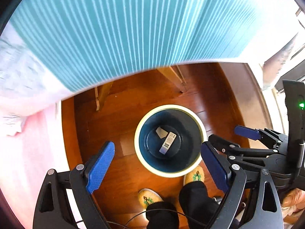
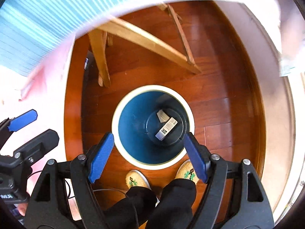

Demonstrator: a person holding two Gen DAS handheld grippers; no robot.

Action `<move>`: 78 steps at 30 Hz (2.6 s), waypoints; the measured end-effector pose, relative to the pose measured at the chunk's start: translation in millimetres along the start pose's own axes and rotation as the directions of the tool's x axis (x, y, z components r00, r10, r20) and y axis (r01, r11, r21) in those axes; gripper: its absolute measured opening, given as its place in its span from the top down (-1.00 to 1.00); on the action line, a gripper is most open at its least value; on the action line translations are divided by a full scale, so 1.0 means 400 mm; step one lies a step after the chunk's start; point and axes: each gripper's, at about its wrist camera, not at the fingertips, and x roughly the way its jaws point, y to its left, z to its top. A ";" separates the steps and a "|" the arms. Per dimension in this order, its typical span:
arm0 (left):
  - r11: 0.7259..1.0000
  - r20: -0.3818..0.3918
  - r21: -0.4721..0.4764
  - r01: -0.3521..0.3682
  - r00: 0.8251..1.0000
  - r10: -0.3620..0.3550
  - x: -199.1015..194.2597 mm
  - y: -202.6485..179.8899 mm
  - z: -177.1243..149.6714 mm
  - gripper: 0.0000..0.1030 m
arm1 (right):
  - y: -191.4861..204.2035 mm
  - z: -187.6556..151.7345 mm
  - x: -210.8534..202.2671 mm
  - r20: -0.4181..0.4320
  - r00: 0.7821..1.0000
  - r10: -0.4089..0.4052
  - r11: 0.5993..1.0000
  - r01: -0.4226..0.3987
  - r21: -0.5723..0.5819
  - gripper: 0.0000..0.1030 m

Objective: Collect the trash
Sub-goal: 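Raise both tools back toward the orange snack bag and red paper, then grasp the orange snack bag with the left gripper while the right grasps the red paper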

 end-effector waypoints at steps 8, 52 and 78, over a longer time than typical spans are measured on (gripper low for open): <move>0.999 0.091 0.035 0.036 0.995 -0.039 -0.282 0.005 0.027 -0.80 | 0.104 0.006 -0.267 0.049 0.999 0.007 1.000 -0.006 -0.016 -0.43; 0.985 0.325 0.170 0.011 0.943 -0.066 -0.797 0.115 0.529 -0.80 | 0.315 0.423 -0.937 0.477 0.879 -0.019 0.999 0.037 -0.027 -0.51; 0.887 -0.124 0.434 0.155 0.986 -0.112 -0.239 -0.030 0.803 -0.51 | 0.070 0.680 -0.511 0.195 0.980 0.042 0.994 -0.060 0.089 -0.51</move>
